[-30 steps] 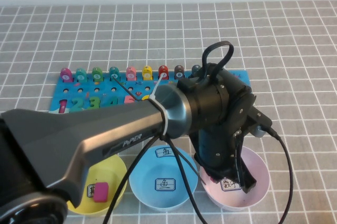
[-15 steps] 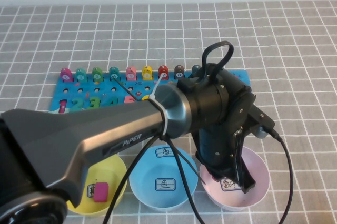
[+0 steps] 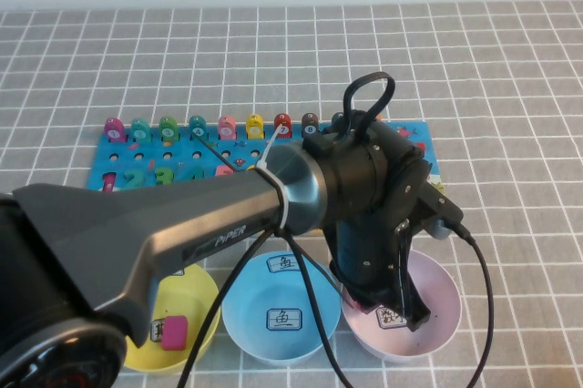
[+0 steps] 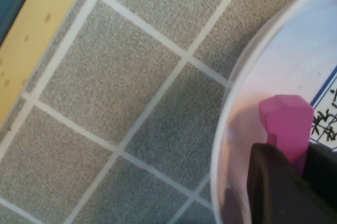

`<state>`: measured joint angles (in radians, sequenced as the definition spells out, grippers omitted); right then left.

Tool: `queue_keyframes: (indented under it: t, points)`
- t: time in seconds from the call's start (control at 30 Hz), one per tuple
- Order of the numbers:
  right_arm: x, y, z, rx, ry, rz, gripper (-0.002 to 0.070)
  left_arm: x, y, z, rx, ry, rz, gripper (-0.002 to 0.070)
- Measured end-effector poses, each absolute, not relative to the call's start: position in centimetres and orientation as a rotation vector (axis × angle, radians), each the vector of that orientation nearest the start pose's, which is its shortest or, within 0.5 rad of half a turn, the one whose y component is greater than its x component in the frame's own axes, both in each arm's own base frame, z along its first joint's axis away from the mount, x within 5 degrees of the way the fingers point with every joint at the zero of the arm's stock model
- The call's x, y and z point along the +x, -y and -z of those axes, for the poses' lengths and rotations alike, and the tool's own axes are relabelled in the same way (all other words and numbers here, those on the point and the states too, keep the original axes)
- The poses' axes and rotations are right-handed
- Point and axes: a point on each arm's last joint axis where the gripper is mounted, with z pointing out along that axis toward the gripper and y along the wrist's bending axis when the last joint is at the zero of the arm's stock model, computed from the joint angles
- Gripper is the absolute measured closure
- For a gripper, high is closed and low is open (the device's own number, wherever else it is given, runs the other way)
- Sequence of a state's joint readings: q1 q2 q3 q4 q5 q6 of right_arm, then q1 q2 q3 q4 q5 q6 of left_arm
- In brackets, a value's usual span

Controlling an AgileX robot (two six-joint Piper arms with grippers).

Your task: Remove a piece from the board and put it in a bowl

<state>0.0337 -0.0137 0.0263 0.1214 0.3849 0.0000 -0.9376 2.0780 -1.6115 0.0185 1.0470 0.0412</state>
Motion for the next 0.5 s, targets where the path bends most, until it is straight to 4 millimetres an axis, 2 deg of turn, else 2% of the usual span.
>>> queue_keyframes:
  t: [0.33,0.5]
  points:
    - [5.19,-0.59,-17.07,0.043,-1.880,-0.143,0.0694,25.32,34.35,-18.89,1.409,-2.635,0.093,0.0440]
    - [5.19,-0.59,-17.07,0.043,-1.880,-0.143,0.0694,25.33,34.39,-18.98,1.408,-2.642,0.093,0.0413]
